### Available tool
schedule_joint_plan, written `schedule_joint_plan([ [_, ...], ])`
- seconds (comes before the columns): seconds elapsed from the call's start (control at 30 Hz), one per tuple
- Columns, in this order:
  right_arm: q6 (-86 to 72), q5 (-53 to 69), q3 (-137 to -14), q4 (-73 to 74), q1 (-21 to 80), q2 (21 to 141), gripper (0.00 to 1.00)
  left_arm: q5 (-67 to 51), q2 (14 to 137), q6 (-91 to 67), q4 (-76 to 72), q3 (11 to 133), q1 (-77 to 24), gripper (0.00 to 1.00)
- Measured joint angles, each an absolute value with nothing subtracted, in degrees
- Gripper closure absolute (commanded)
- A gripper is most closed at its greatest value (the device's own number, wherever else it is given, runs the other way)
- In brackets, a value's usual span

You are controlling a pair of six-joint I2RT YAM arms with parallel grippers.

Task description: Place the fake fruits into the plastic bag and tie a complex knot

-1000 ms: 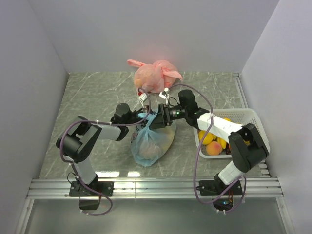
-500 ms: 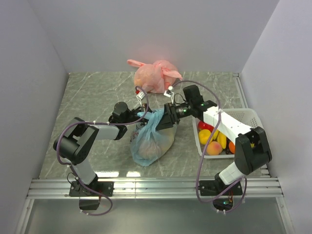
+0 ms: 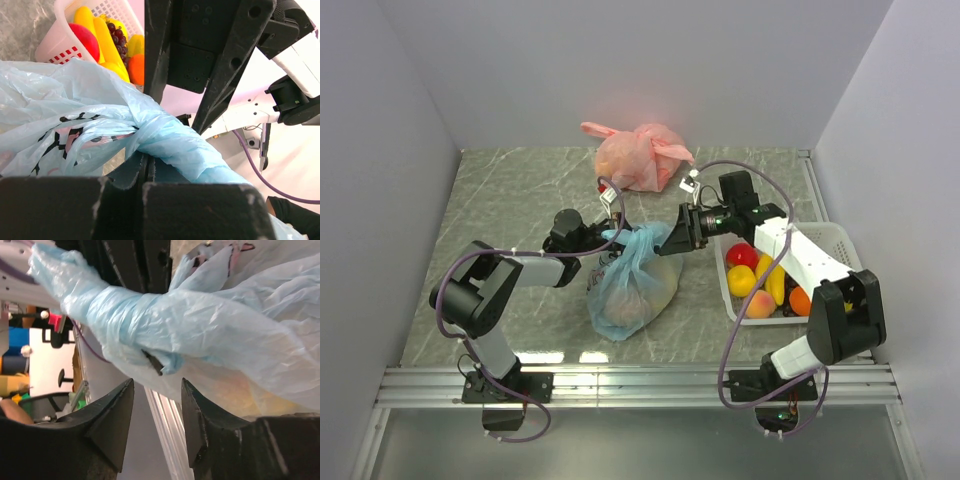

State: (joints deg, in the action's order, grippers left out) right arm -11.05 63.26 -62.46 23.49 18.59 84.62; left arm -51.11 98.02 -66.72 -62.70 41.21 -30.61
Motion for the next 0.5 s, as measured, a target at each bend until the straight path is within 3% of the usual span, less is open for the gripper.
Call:
schedule_joint_plan([
  [0.1,-13.13,62.28,-62.46,20.95,19.31,84.90,0.36,-51.11,98.02,-66.72,-62.72,41.21,-30.63,1.00],
  [0.5,-19.57,61.87,-62.85,11.53,25.74,90.80,0.36,-51.13,98.37,-67.11,-64.29,41.23,-31.48,1.00],
])
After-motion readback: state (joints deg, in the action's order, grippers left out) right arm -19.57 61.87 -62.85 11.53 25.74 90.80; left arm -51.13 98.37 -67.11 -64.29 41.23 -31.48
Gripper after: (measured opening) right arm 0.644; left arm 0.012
